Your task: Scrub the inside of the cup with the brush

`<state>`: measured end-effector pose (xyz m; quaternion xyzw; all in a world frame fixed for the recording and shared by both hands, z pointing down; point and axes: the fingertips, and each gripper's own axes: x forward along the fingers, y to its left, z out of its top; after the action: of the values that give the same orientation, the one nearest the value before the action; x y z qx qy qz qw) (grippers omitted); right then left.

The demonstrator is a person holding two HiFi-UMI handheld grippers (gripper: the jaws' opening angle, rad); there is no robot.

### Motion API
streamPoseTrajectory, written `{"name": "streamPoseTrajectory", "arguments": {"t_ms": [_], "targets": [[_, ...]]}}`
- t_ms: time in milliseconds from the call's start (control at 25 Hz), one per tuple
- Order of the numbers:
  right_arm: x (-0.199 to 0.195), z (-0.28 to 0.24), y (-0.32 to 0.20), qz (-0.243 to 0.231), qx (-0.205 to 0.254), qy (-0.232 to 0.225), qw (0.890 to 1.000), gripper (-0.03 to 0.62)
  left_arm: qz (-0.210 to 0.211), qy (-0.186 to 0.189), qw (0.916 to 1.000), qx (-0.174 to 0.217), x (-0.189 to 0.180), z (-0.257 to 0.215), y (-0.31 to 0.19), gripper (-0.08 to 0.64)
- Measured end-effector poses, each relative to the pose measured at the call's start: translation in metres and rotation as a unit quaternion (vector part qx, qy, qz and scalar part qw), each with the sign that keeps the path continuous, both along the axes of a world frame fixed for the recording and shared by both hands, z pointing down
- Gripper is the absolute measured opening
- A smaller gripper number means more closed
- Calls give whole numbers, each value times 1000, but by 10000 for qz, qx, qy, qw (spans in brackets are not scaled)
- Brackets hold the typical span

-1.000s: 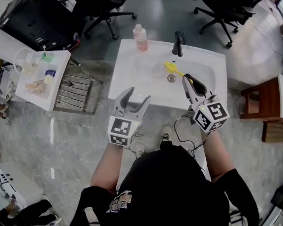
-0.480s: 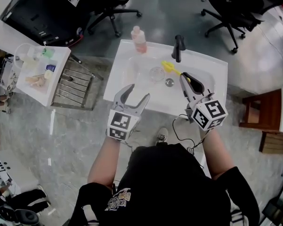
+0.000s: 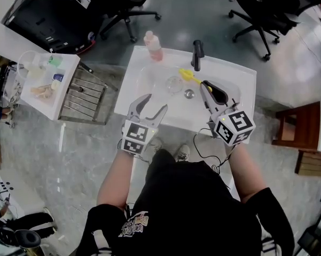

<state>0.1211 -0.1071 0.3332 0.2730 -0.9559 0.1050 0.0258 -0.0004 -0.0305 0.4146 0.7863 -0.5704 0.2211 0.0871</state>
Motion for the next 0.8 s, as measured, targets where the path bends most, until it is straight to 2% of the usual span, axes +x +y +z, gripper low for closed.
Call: {"name": "streamPoseTrajectory", "arguments": {"t_ms": [480, 800], "targets": [[2, 12, -12, 156, -103, 153, 9997, 37, 184, -18, 9993, -321, -6, 37, -24, 242], [-24, 36, -23, 237, -309, 425, 9983, 37, 739, -438, 9935, -746, -26, 81, -48, 242]]}}
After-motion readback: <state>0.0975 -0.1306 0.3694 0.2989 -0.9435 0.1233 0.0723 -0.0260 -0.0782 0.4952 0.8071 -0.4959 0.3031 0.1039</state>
